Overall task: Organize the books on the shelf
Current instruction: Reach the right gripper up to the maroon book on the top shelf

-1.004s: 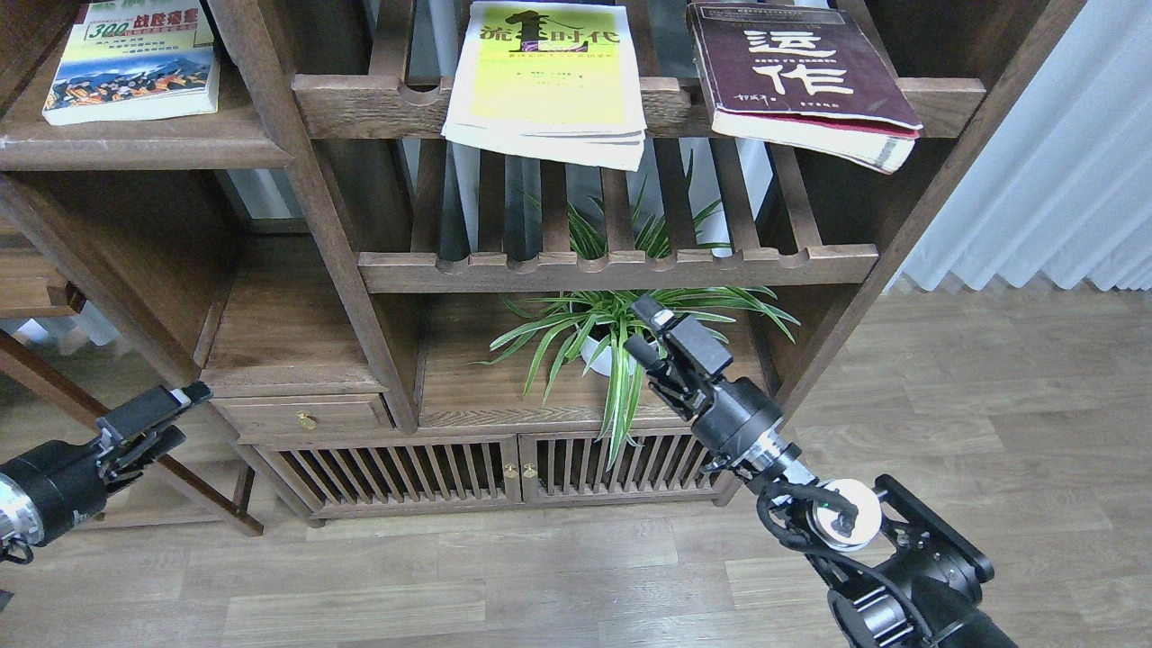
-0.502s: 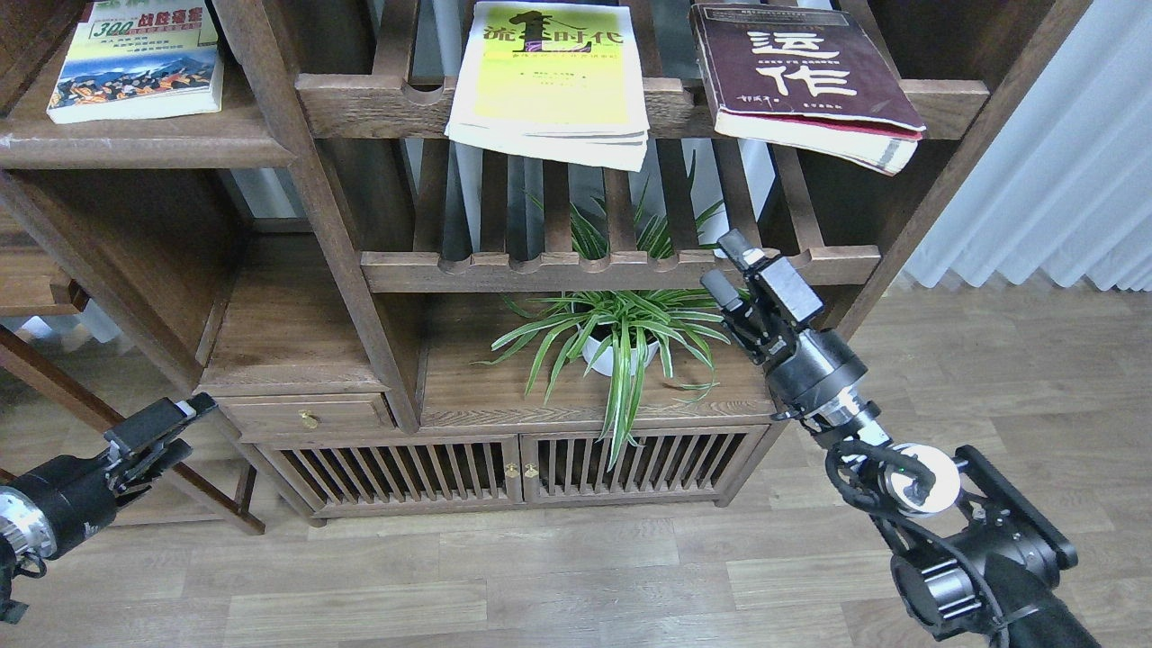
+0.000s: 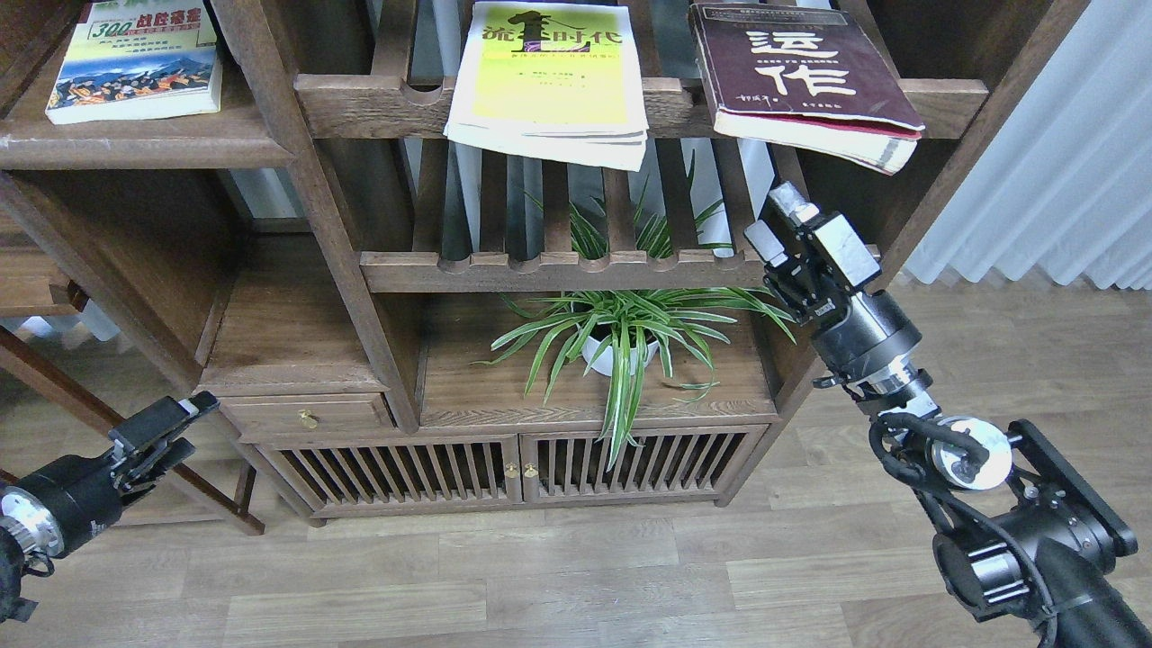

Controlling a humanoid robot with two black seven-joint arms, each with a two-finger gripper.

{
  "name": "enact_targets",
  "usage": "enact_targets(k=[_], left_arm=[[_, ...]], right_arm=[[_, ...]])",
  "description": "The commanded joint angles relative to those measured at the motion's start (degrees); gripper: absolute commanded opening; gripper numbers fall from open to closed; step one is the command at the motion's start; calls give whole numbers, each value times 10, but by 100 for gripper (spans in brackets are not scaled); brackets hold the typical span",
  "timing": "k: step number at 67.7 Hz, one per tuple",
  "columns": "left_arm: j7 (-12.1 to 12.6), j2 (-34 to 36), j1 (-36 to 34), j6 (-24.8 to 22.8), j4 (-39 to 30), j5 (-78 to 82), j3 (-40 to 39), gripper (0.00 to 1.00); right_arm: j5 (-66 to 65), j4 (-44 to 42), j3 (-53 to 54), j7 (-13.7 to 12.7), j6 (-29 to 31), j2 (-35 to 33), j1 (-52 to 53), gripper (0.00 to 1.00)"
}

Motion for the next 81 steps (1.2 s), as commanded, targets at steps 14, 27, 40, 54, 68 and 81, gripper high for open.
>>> enact_targets(k=[14, 27, 40, 54, 68, 81], left_arm=[[0, -6, -1, 0, 9, 0, -2, 98], [-1, -11, -1, 0, 18, 0, -2, 98], [-2, -21, -1, 0, 30, -1, -2, 98], [-1, -28, 0, 0, 41, -1, -15, 98], [-1, -33, -1, 0, 45, -1, -21, 98], [-1, -38, 0, 0, 49, -1, -22, 98]], right_arm=[[0, 4, 20, 0, 0, -1, 33, 94], [0, 6, 20, 0, 0, 0, 67, 94], [-1, 2, 20, 0, 0, 1, 87, 95], [-2, -20, 20, 0, -40, 1, 103, 95], [-3, -53, 20, 0, -65, 1, 125, 95], [-3, -86, 20, 0, -76, 3, 154, 94]])
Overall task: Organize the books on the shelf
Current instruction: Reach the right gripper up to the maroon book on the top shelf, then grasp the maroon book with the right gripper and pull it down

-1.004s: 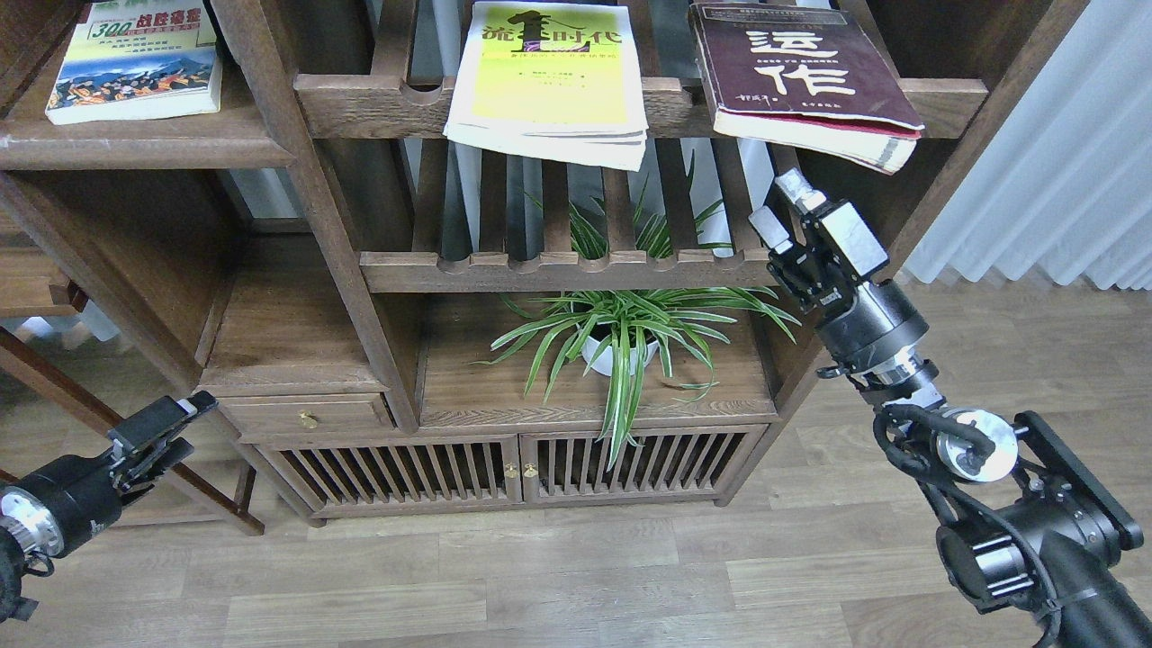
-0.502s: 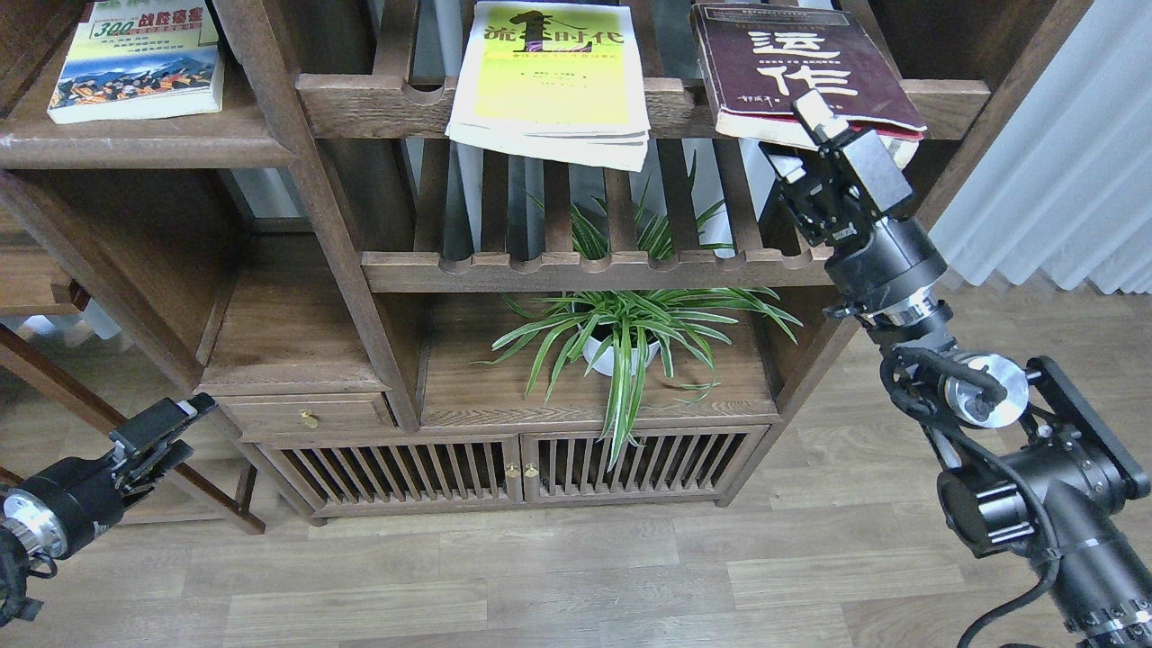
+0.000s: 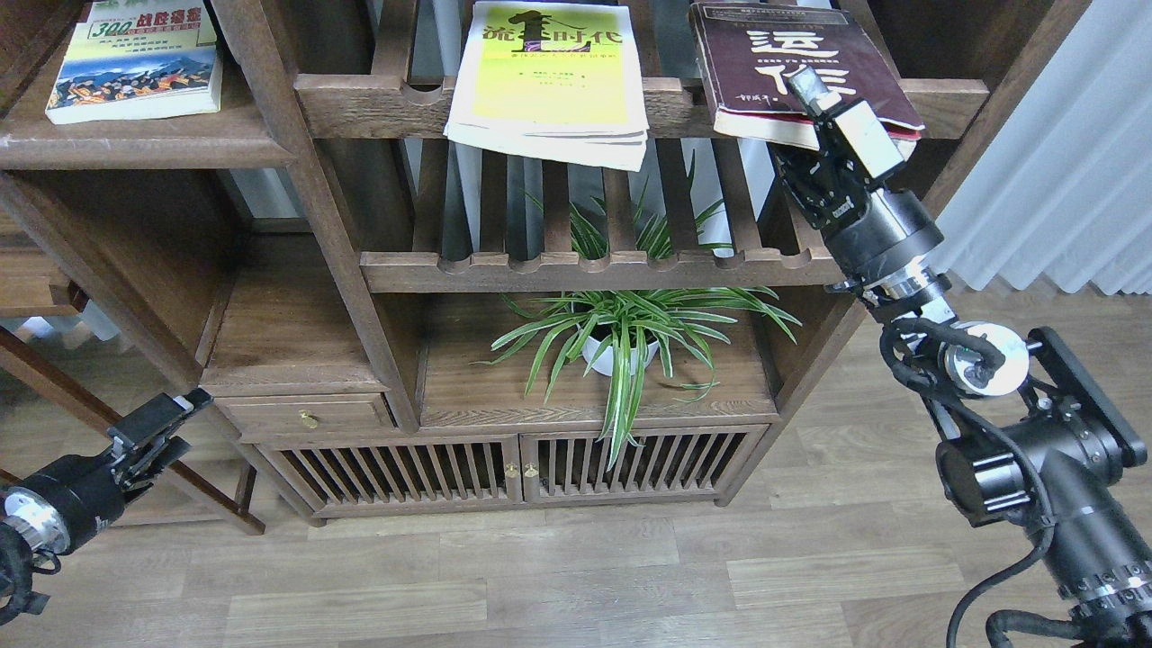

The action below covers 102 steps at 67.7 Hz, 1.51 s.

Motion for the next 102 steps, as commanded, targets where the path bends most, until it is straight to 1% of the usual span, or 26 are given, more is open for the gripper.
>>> enact_targets(k=[1, 4, 7, 8, 10, 13, 16, 17, 20, 21, 24, 25, 27, 30, 36, 40, 41, 49, 61, 70, 82, 87, 88, 102], left_arm=[[0, -4, 0, 0, 2, 0, 0, 98], [0, -4, 0, 0, 3, 0, 0, 98], [0, -4, 0, 0, 4, 0, 0, 98], [0, -4, 0, 0, 4, 0, 0, 98], [0, -4, 0, 0, 4, 0, 0, 98], [0, -4, 0, 0, 4, 0, 0, 98], [0, -5, 0, 0, 4, 0, 0, 98], [0, -5, 0, 0, 4, 0, 0, 98], [0, -5, 0, 0, 5, 0, 0, 98], [0, -5, 0, 0, 4, 0, 0, 98], [0, -5, 0, 0, 5, 0, 0, 98], [0, -5, 0, 0, 4, 1, 0, 98], [0, -5, 0, 0, 5, 1, 0, 98], [0, -5, 0, 0, 5, 1, 0, 98], [0, -5, 0, 0, 4, 1, 0, 98], [0, -5, 0, 0, 5, 1, 0, 98], [0, -5, 0, 0, 5, 1, 0, 98], [0, -5, 0, 0, 5, 0, 0, 98], [0, -6, 0, 0, 5, 1, 0, 98], [0, -10, 0, 0, 9, 0, 0, 98], [1, -27, 0, 0, 20, 1, 0, 98], [2, -36, 0, 0, 23, 1, 0, 98], [2, -44, 0, 0, 23, 1, 0, 98], [4, -73, 0, 0, 32, 2, 0, 98]], right_arm=[[0, -18, 0, 0, -3, 1, 14, 94], [0, -23, 1, -1, -3, 0, 17, 92], [0, -24, 2, -1, -3, 0, 19, 86], [1, -24, 3, -1, -3, 0, 19, 83], [1, -24, 3, -1, -2, 0, 19, 80], [1, -26, 4, -1, 2, 0, 19, 72], [1, -27, 5, 0, 3, 0, 19, 67], [1, -27, 5, 0, 4, 0, 19, 64], [1, -27, 11, -1, 5, 0, 19, 59], [1, -27, 14, -1, 5, 1, 18, 56], [2, -27, 19, -1, 5, 2, 17, 51], [2, -27, 20, -1, 6, 2, 17, 47], [2, -27, 22, -2, 8, 2, 16, 44], [2, -27, 23, -3, 16, 2, 16, 35], [2, -31, 23, -7, 36, 2, 14, 25], [2, -33, 23, -9, 54, 2, 13, 16], [2, -38, 24, -15, 73, 2, 12, 5], [2, -39, 23, -24, 73, 2, 8, 3], [6, -33, 39, -29, 73, -8, -3, 3], [13, -25, 65, -56, 73, -26, -29, 3], [46, -6, 80, -72, 73, -59, -79, 3], [60, 3, 80, -85, 73, -79, -107, 3], [65, 10, 80, -92, 73, -89, -130, 3], [89, 20, 81, -95, 73, -121, -187, 3]])
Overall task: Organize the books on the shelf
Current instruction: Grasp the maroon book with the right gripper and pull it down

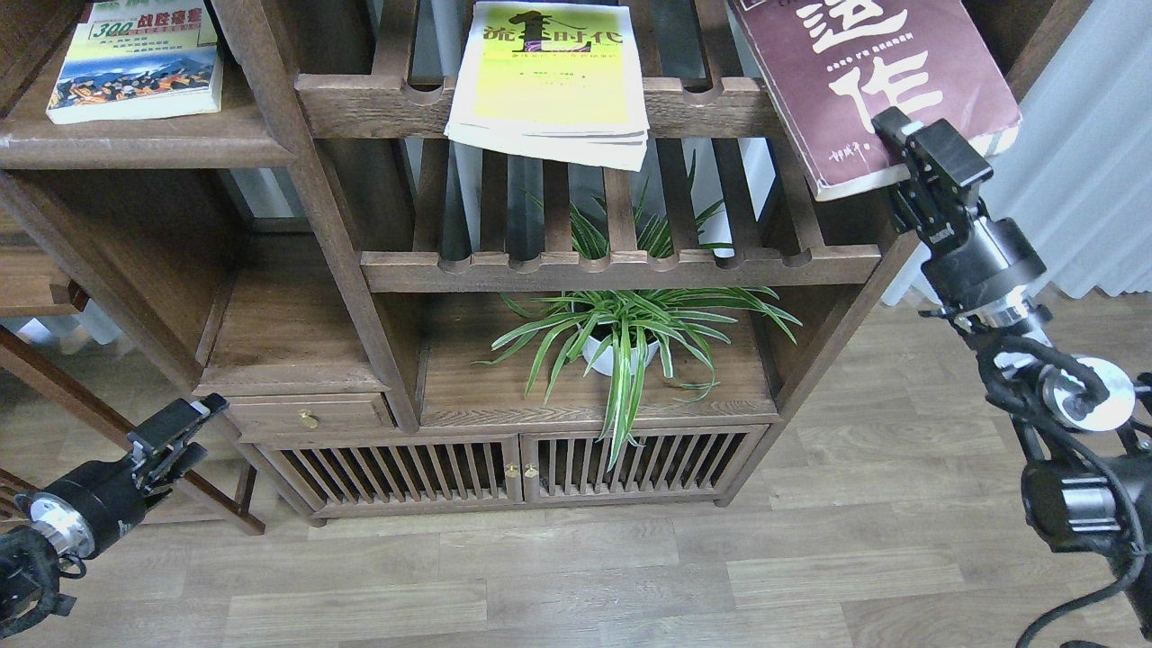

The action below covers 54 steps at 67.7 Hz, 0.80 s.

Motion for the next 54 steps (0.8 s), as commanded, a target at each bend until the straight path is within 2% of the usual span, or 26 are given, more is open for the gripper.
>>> enact_targets(k=[1, 13, 25, 33, 54], left_arm=[[1, -19, 0, 0, 6, -1, 0, 98], [-1, -43, 0, 0, 7, 0, 0, 98], [-1, -74, 0, 0, 11, 2, 0, 98], [-1, -106, 1, 0, 37, 2, 0, 98], [-1, -164, 1, 0, 49, 3, 1, 98]], right_arm=[[17, 8, 0, -2, 0, -22, -40, 3], [27, 21, 0, -15, 0, -35, -101, 3], [27, 22, -9, -16, 0, -32, -155, 3], [27, 27, -28, -16, 0, -21, -191, 3], [10, 32, -67, -16, 0, 31, -176, 3]])
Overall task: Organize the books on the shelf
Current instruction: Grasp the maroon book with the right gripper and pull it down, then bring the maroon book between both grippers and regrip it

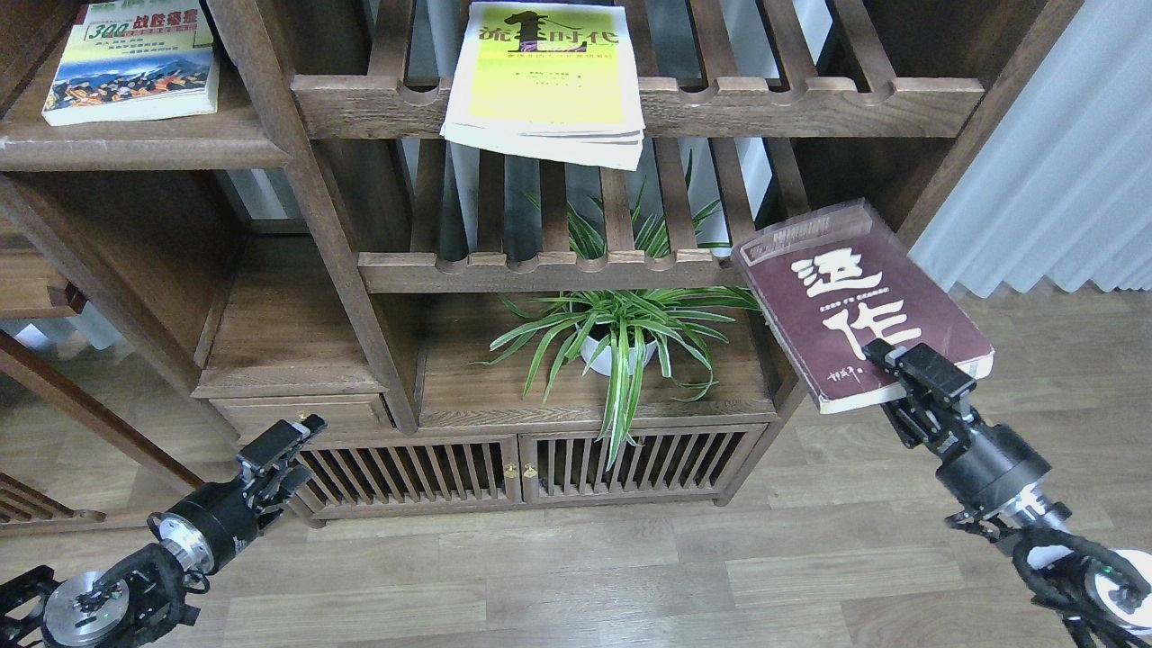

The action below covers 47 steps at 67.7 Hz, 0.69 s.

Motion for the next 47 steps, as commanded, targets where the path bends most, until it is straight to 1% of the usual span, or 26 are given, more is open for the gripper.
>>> enact_targets(k=[1, 23, 25, 33, 47], left_arm=[[0, -24, 0, 0, 0, 0, 1, 98], [-4, -83, -2, 0, -27, -4, -1, 98], [-4, -91, -3, 0, -39, -4, -1, 98], [-4, -104, -5, 0, -62, -4, -4, 98], [0, -103, -4, 0, -124, -2, -4, 98]], right_arm=[[-14, 3, -17, 0, 0, 30, 19, 3], [-71, 1, -77, 0, 0, 141, 107, 3], [-77, 0, -91, 0, 0, 165, 117, 3], [-94, -3, -108, 1, 0, 203, 122, 3], [-103, -24, -111, 1, 0, 237, 120, 3]])
